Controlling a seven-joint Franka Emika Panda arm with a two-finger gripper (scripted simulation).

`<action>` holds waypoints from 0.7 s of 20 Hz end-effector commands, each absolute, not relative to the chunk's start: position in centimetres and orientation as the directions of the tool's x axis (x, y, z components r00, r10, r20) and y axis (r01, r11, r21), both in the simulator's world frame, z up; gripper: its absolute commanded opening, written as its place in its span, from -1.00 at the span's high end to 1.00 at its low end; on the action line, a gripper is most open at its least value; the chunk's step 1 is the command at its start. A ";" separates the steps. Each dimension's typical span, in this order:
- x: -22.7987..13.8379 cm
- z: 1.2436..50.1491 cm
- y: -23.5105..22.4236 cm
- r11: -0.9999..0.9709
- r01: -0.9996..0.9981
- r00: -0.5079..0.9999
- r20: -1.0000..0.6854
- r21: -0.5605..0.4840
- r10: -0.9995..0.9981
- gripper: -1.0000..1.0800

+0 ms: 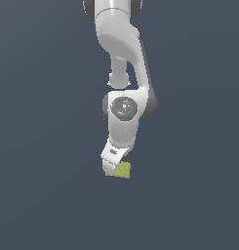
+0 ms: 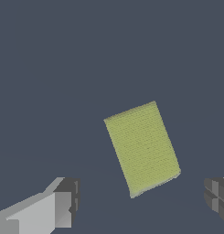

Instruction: Pick up the object and move it to a goal position.

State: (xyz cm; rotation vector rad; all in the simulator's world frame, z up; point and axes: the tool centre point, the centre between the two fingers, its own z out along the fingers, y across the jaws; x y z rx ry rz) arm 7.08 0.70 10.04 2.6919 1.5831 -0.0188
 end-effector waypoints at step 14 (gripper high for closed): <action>8.9 6.6 -0.1 -0.178 0.984 0.178 -0.004 0.000 0.984 -0.92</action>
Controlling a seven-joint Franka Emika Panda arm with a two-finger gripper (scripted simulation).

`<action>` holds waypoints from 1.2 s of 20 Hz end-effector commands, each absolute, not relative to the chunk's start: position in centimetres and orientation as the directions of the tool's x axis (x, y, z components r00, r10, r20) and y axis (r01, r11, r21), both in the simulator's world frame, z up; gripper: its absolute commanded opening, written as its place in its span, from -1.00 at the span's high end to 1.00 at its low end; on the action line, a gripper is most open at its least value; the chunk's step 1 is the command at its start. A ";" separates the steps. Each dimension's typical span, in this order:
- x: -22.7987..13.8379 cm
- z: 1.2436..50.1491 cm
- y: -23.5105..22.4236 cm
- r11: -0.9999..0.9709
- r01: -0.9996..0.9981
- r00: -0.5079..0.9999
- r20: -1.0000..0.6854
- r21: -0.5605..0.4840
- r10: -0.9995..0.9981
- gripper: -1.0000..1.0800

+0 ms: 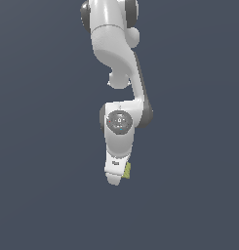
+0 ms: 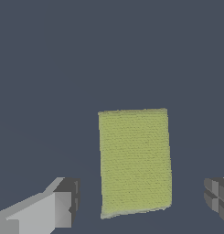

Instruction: Pick up the object and move it to a goal position.

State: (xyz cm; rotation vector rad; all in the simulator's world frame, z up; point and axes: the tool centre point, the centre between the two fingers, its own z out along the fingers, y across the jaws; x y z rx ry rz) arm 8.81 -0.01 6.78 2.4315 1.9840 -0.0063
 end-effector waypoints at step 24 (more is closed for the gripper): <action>9.1 1.1 -0.2 -0.126 0.992 0.126 -0.001 0.000 0.992 -0.92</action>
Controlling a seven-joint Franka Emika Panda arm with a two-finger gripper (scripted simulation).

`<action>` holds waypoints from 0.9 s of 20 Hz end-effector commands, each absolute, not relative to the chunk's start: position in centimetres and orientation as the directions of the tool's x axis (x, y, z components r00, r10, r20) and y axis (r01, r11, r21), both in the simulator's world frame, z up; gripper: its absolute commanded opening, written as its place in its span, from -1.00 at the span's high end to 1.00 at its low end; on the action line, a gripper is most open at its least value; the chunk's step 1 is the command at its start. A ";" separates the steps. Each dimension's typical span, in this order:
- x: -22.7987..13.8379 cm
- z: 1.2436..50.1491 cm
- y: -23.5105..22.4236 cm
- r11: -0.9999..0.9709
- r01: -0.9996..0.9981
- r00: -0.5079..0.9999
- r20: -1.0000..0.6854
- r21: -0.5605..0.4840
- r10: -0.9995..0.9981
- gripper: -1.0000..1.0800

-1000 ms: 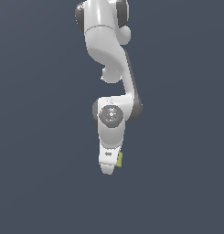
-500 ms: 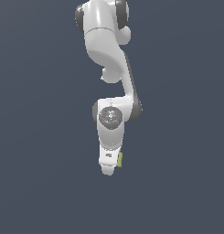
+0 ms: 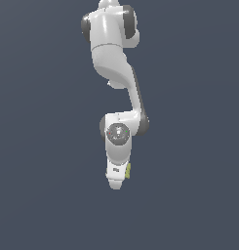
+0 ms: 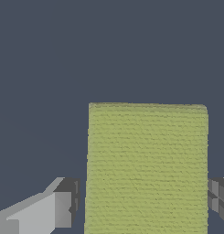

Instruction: Pick up the object and move it to a goal position.

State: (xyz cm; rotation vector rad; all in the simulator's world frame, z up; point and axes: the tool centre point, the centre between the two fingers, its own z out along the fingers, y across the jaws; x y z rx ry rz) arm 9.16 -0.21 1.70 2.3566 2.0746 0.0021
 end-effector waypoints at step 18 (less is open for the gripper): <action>9.2 1.4 -0.2 -0.126 0.992 0.126 0.000 0.002 0.992 1.00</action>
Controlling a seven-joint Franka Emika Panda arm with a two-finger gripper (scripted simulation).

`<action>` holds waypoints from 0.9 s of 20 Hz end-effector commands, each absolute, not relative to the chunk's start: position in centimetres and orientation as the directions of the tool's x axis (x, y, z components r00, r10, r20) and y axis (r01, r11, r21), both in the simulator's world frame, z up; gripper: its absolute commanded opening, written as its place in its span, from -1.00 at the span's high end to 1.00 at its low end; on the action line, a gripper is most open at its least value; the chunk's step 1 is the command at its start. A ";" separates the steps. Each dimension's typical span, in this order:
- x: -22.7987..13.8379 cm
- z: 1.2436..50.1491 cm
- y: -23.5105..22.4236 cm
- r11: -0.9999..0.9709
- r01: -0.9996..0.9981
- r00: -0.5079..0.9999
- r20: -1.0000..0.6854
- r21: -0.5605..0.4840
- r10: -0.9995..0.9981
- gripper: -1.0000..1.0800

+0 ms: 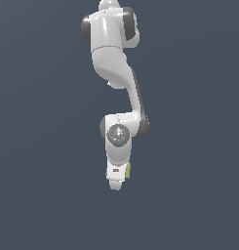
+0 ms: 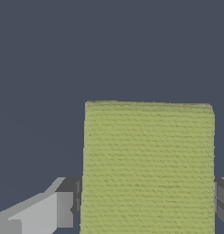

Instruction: Pick up the object and move it to a goal position.

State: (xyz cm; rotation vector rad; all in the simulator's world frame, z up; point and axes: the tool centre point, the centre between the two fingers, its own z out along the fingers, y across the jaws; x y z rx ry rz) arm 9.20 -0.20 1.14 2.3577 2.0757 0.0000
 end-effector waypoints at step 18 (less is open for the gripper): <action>8.5 15.1 3.2 -0.125 0.992 0.125 -0.001 0.000 0.992 1.00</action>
